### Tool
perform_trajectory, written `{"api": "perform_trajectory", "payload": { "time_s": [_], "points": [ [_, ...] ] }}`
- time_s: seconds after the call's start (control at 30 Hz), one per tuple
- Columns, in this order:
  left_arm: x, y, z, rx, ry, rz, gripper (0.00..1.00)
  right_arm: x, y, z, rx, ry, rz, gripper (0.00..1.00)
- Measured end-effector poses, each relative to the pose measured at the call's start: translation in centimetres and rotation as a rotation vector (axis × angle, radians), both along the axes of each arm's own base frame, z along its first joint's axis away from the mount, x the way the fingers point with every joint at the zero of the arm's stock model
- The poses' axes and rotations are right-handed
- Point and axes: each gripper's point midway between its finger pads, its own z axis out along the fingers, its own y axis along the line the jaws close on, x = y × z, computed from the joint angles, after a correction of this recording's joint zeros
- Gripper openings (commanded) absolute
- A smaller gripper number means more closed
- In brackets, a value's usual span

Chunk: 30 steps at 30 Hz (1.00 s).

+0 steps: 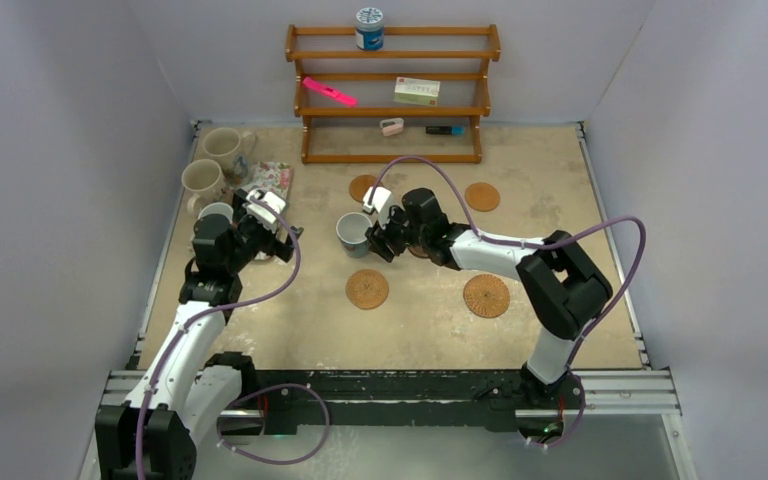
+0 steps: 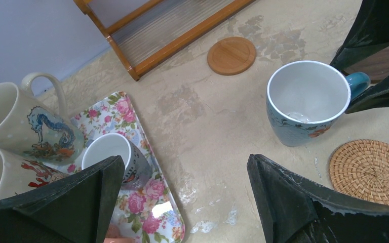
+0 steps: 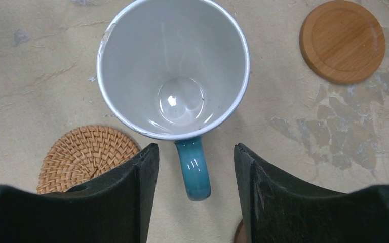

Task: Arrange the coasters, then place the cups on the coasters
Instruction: Pick up the cup at the center of the board.

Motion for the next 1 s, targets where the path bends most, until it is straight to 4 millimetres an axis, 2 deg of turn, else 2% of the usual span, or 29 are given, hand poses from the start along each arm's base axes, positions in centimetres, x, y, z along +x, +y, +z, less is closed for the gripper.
{"api": "perform_trajectory", "payload": {
  "time_s": [0.17,0.23,0.33,0.5,0.53,0.83,1.0],
  "points": [
    [0.0,0.0,0.01,0.0,0.0,0.0,0.99,-0.02,0.0,-0.14,-0.001,0.005,-0.001,0.52],
    [0.0,0.0,0.01,0.0,0.0,0.0,0.99,-0.11,0.08,-0.22,-0.002,0.007,0.001,0.47],
    [0.0,0.0,0.01,0.0,0.0,0.0,0.99,-0.2,0.16,-0.27,-0.002,0.009,0.003,0.34],
    [0.0,0.0,0.03,0.0,-0.001,0.0,0.99,-0.36,0.3,-0.25,0.004,0.016,0.007,0.03],
    [0.0,0.0,0.02,0.0,-0.001,0.0,0.99,-0.31,0.28,-0.25,0.002,0.013,0.003,0.0],
    [-0.02,0.0,0.15,0.0,-0.005,0.0,0.99,-0.4,0.26,-0.19,-0.001,0.014,0.001,0.0],
    [-0.04,0.0,0.18,0.0,-0.006,0.0,0.99,-0.23,-0.57,0.53,-0.025,-0.003,-0.029,0.0]
  ]
}}
